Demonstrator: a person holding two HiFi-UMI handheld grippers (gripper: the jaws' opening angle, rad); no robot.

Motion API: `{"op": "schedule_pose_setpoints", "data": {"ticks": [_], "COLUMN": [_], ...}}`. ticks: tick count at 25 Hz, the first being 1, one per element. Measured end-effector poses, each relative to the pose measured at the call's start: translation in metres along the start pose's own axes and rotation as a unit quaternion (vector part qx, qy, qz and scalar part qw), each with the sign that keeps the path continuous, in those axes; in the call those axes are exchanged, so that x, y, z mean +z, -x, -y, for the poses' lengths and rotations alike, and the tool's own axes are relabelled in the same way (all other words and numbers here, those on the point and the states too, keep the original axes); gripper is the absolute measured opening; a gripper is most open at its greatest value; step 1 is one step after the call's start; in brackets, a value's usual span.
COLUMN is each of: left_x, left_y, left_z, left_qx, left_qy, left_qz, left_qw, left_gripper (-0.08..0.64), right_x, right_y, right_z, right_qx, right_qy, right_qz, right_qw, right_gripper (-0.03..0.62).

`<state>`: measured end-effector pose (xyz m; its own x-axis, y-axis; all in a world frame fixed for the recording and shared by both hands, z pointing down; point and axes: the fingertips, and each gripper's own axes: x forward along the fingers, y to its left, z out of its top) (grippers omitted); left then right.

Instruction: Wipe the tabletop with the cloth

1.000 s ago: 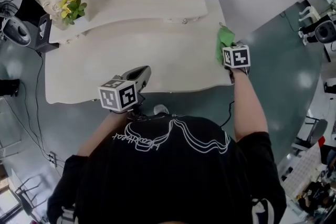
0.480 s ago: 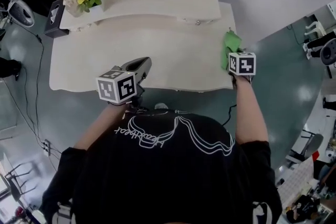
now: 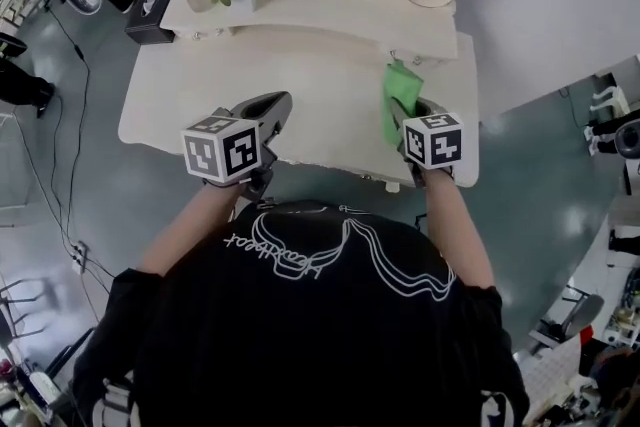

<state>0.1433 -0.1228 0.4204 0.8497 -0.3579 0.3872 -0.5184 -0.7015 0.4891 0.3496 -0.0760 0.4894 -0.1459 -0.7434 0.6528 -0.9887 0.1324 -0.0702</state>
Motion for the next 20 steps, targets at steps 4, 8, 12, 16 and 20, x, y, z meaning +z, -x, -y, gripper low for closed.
{"op": "schedule_pose_setpoints", "data": {"ticks": [4, 8, 12, 16, 20], "left_x": [0.005, 0.005, 0.005, -0.003, -0.016], "left_y": [0.037, 0.074, 0.115, 0.163, 0.204], "left_z": [-0.033, -0.067, -0.105, -0.145, -0.18], "left_qx": [0.023, 0.044, 0.065, 0.093, 0.117], "left_qy": [0.017, 0.038, 0.049, 0.071, 0.099], "left_qz": [0.013, 0.024, 0.03, 0.041, 0.053], "left_qw": [0.9995, 0.998, 0.9963, 0.9922, 0.9868], "left_gripper": [0.003, 0.003, 0.003, 0.003, 0.003], "right_x": [0.028, 0.044, 0.059, 0.068, 0.073], "right_y": [-0.021, -0.047, -0.075, -0.101, -0.122], "right_z": [-0.064, -0.127, -0.19, -0.256, -0.318], "right_qx": [0.042, 0.083, 0.121, 0.158, 0.191], "right_qy": [0.021, 0.044, 0.057, 0.071, 0.1], "right_qz": [0.011, 0.007, 0.001, -0.008, -0.022], "right_qw": [0.999, 0.996, 0.991, 0.985, 0.976], "right_gripper": [0.055, 0.055, 0.055, 0.055, 0.055]}}
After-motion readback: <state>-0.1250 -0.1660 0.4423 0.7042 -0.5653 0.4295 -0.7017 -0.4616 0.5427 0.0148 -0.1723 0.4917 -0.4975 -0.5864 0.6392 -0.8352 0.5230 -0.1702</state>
